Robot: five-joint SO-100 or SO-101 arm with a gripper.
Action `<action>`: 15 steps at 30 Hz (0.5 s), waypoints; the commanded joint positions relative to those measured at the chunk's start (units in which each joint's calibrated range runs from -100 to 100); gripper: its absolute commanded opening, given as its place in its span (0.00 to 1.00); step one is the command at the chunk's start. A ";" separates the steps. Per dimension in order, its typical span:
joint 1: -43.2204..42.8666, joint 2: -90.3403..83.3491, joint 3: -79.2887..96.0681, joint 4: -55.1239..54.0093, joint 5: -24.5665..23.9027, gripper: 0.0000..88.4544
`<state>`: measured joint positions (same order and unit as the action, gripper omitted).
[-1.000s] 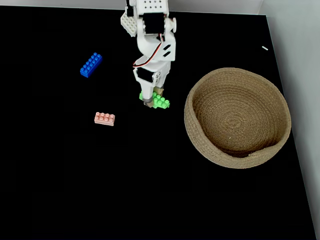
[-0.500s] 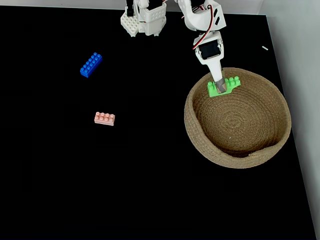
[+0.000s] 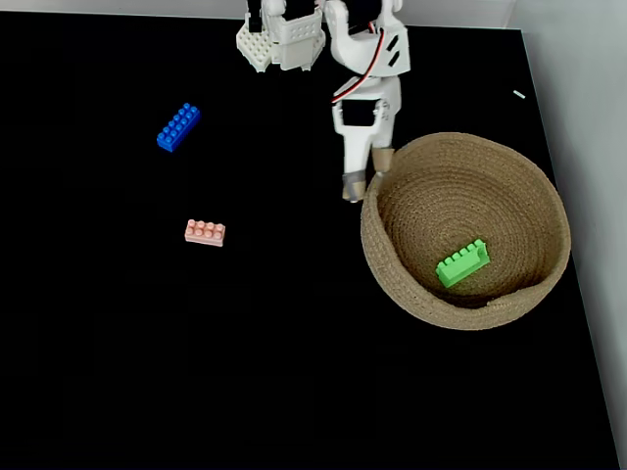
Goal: Place the lego blocks in the tray
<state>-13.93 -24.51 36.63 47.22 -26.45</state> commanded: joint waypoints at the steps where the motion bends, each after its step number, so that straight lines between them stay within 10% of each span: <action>1: 12.52 -1.37 -4.39 -2.53 4.25 0.41; 15: 30.91 10.07 -4.03 7.30 14.11 0.51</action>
<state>13.36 -15.10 36.63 52.90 -13.94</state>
